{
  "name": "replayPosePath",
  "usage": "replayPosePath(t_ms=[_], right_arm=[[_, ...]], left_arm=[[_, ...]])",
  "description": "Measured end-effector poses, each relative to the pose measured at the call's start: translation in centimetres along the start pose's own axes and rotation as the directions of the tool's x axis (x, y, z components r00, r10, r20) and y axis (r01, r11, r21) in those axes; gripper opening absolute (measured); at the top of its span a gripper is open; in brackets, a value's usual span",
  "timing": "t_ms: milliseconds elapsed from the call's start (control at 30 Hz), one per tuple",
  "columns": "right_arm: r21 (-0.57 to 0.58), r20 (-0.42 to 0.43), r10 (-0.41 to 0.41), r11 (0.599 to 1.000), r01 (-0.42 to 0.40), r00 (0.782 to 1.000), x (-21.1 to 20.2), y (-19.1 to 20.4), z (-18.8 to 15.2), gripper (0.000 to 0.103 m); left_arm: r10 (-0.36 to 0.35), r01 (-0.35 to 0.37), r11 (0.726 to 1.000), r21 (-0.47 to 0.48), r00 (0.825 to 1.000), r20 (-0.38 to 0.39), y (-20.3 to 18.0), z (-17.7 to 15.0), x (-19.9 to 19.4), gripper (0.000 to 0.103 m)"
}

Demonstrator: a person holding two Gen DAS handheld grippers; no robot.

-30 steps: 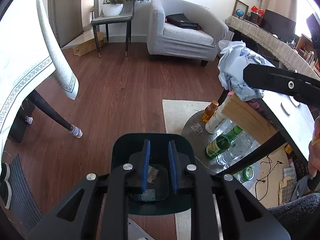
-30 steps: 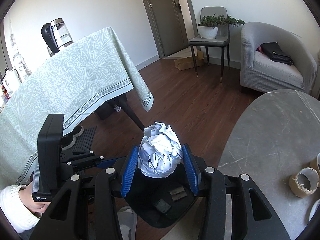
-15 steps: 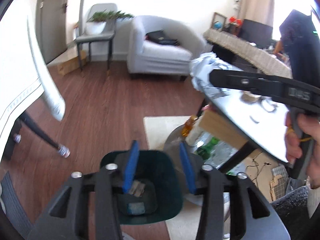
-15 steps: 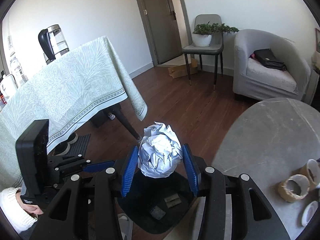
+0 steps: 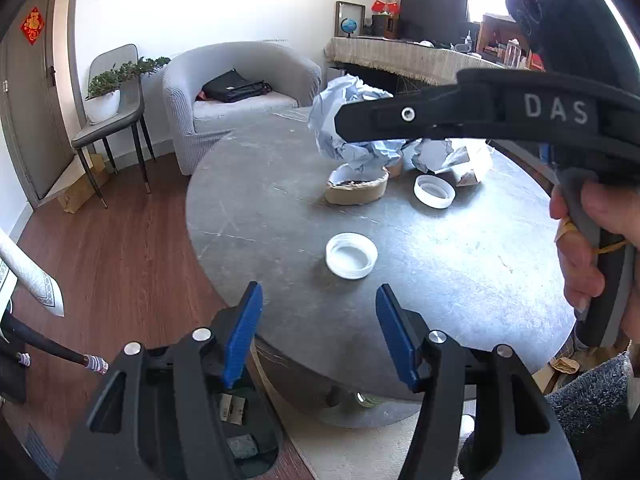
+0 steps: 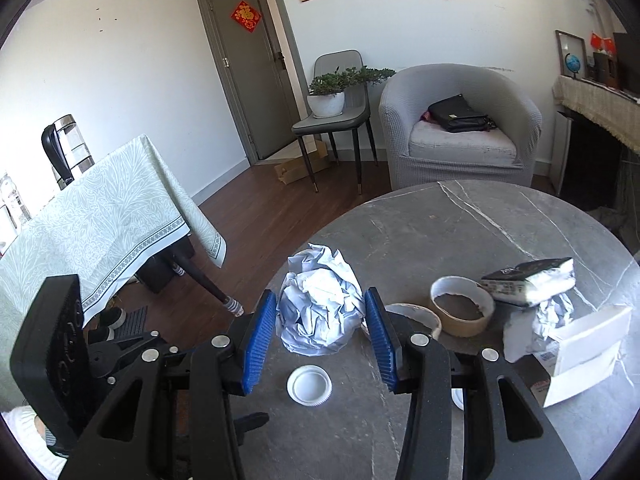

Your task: Collect trash

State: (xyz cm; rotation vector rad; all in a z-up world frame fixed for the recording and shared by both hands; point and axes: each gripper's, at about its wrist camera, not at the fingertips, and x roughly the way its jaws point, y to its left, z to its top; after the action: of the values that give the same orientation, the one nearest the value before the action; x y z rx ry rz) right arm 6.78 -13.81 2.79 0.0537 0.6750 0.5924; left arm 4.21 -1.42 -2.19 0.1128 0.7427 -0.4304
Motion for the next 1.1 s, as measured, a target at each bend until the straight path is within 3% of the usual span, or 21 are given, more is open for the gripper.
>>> replayPosePath(t_ms=[133,300,567,600,733,933,1100], right_arm=[[0.009,-0.001,0.002,1.000,-0.002,1.000,-1.0,-0.8,-0.6,0.046],[0.016,0.003,0.006,1.000,-0.006,1.000,-1.9,-1.4,-0.9,0.046],[0.001,-0.013,0.002,1.000,-0.002,1.000,-1.5,-1.1,-1.1,0.046],[0.001,-0.014,0.001,1.000,-0.001,1.000,-1.5,-1.1,-1.1,0.046],[-0.003,-0.021,0.001,1.000,-0.001,1.000,-1.0,-0.8,-1.0,0.046],[-0.034,-0.045,0.023,0.999,-0.025,0.999,0.6,1.0,-0.9,0.046],[-0.055,-0.060,0.057,0.997,-0.060,0.997,2.4,3.2,-0.5,0.046]], left_arm=[[0.035,-0.035,0.999,0.027,0.999,0.000,-1.5,0.5,1.3,0.059],[0.035,-0.035,0.999,-0.020,0.999,-0.001,-0.9,1.3,2.3,0.039],[0.055,-0.055,0.998,-0.012,0.998,-0.002,-1.3,1.7,2.9,0.038],[0.058,-0.058,0.998,-0.008,0.998,0.001,-1.3,1.6,2.9,0.033],[0.053,-0.053,0.998,-0.019,0.999,-0.005,-0.8,1.5,2.6,0.032],[0.079,-0.075,0.989,-0.131,0.996,0.029,3.1,0.7,-0.1,0.032],[0.118,-0.115,0.965,-0.236,0.993,-0.002,7.8,-0.9,-1.4,0.032]])
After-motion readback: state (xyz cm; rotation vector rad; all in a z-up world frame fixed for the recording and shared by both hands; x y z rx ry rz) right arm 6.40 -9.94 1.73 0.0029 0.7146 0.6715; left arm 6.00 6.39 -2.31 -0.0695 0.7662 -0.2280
